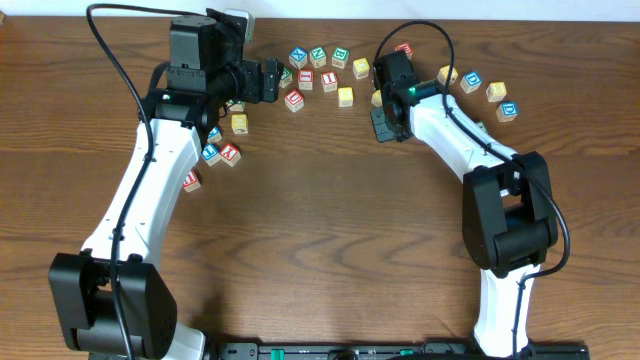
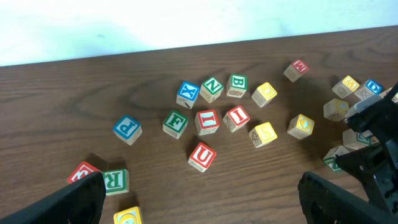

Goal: Spell out AI2

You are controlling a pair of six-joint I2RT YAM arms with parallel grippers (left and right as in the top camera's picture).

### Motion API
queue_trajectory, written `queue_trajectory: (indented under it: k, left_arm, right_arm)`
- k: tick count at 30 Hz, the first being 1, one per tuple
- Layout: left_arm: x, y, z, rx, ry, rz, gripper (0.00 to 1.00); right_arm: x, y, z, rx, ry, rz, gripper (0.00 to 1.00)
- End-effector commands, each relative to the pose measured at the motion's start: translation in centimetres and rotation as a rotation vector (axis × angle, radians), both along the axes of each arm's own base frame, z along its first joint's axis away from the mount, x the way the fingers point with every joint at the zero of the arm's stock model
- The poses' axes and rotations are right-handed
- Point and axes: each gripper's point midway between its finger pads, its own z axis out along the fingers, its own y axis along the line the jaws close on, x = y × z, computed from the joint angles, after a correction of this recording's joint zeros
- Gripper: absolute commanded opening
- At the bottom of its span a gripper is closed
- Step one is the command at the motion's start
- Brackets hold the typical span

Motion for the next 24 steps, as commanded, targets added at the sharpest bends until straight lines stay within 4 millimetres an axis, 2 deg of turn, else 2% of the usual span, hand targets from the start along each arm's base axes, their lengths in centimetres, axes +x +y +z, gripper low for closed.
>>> queue_trajectory:
  k: [1,24]
  left_arm:
    - [0.23,0.18,1.18,0.012,-0.031,0.005,0.98]
    - [0.23,0.18,1.15,0.012,-0.031,0.005,0.98]
  right_arm:
    - [0.70,-0.49,1.36,-0.018,-0.034,0.000,0.01]
    - [1.17,-0.75,1.53,-0.027,-0.056,-0.009,0.01]
